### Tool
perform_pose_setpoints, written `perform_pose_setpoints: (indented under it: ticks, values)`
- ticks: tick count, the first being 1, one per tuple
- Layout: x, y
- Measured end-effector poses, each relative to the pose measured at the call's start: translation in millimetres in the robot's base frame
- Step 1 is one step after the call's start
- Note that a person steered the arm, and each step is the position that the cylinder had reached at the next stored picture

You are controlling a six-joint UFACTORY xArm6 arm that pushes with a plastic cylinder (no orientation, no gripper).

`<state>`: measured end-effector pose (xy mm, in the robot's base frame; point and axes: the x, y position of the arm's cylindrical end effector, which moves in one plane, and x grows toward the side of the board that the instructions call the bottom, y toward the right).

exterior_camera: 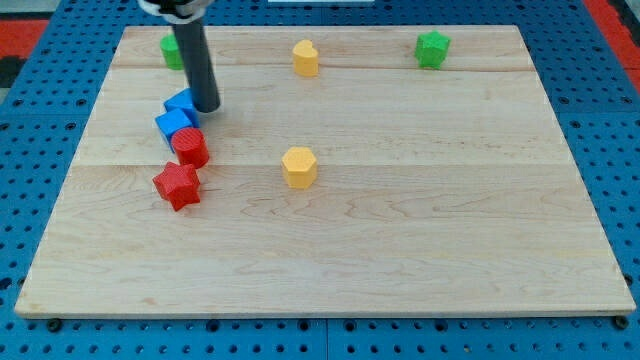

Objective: Slightly push the blue triangle diagonal to the left of the blue cube

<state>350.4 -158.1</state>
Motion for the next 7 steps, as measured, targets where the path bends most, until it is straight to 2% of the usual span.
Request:
perform_pose_setpoints:
  ticks: [1, 2, 3, 4, 5, 6, 7]
  values:
    - [0.0, -31.7]
    - [-2.2, -35.5]
    - [-22.2, -67.0]
    - [-7.4, -117.7]
    - [18.3, -81.4]
    - [-21.6, -90.6]
    - [-32.5, -77.3]
